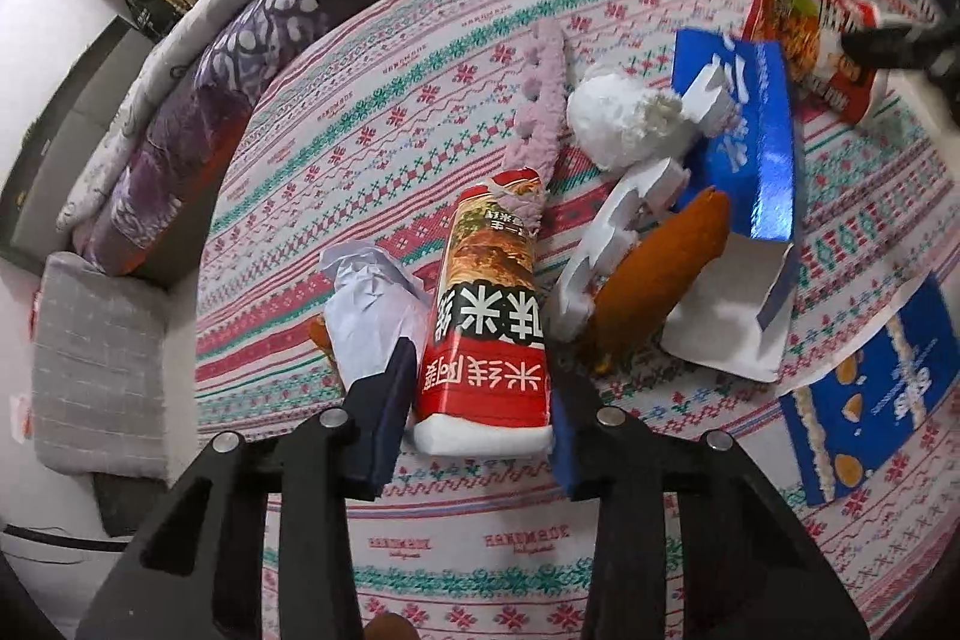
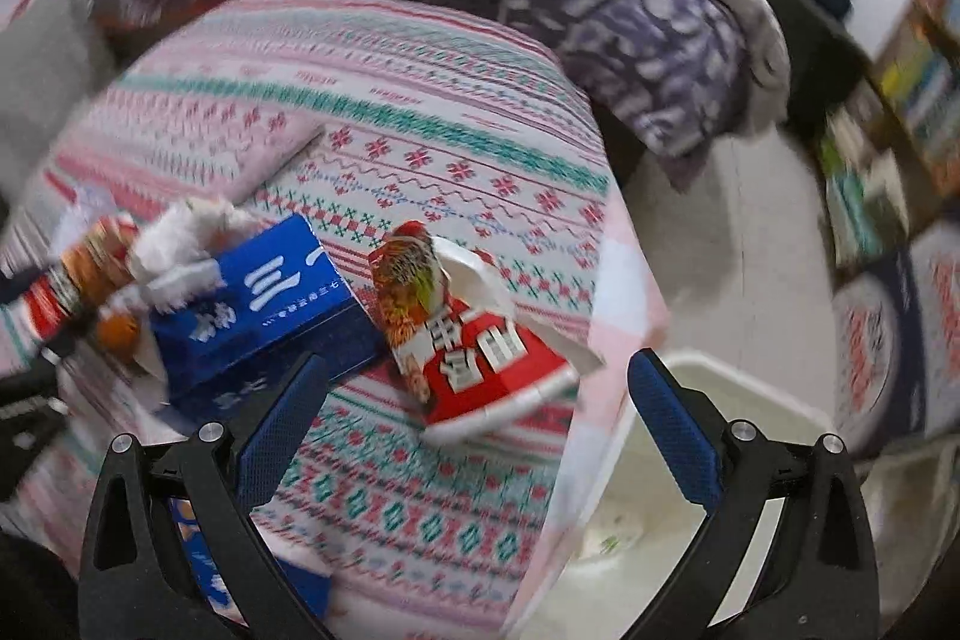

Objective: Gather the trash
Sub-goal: 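Grasp the red snack bag with the left tool while the right tool grasps another red bag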

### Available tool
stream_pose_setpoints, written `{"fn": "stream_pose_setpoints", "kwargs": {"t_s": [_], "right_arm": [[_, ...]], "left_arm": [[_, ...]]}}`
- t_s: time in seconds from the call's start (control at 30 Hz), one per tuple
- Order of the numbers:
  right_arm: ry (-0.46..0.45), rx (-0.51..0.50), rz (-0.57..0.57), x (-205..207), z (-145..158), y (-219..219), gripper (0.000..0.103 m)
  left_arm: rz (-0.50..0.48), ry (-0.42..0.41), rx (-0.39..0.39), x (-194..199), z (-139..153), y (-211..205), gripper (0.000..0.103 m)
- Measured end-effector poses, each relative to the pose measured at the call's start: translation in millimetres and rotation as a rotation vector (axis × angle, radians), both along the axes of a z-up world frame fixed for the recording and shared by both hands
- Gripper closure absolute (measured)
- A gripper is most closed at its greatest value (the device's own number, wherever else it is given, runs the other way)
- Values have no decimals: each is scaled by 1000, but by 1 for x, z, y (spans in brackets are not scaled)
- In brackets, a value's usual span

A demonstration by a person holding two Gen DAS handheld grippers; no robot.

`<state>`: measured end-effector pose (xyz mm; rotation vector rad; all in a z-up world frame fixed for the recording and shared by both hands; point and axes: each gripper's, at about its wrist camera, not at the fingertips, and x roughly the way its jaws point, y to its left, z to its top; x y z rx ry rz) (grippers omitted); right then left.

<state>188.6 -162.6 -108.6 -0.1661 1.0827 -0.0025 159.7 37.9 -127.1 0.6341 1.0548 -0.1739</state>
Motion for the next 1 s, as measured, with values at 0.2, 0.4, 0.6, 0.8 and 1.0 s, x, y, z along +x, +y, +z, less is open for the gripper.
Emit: {"fn": "stream_pose_setpoints", "kwargs": {"t_s": [0.2,0.4,0.6,0.8,1.0], "right_arm": [[28,-13,40,18,-15,0,8],[98,106,-21,29,-30,-8,57],[80,223,-113,23,-18,-8,58],[-68,362,-161,1,30,-5,58],[-294,397,-148,-34,80,9,58]], "left_arm": [[48,-2,-187,1,31,10,66],[162,48,-436,10,55,31,66],[275,51,-611,11,65,45,66],[345,-56,-648,4,86,50,66],[368,-225,-609,-9,112,40,66]]}}
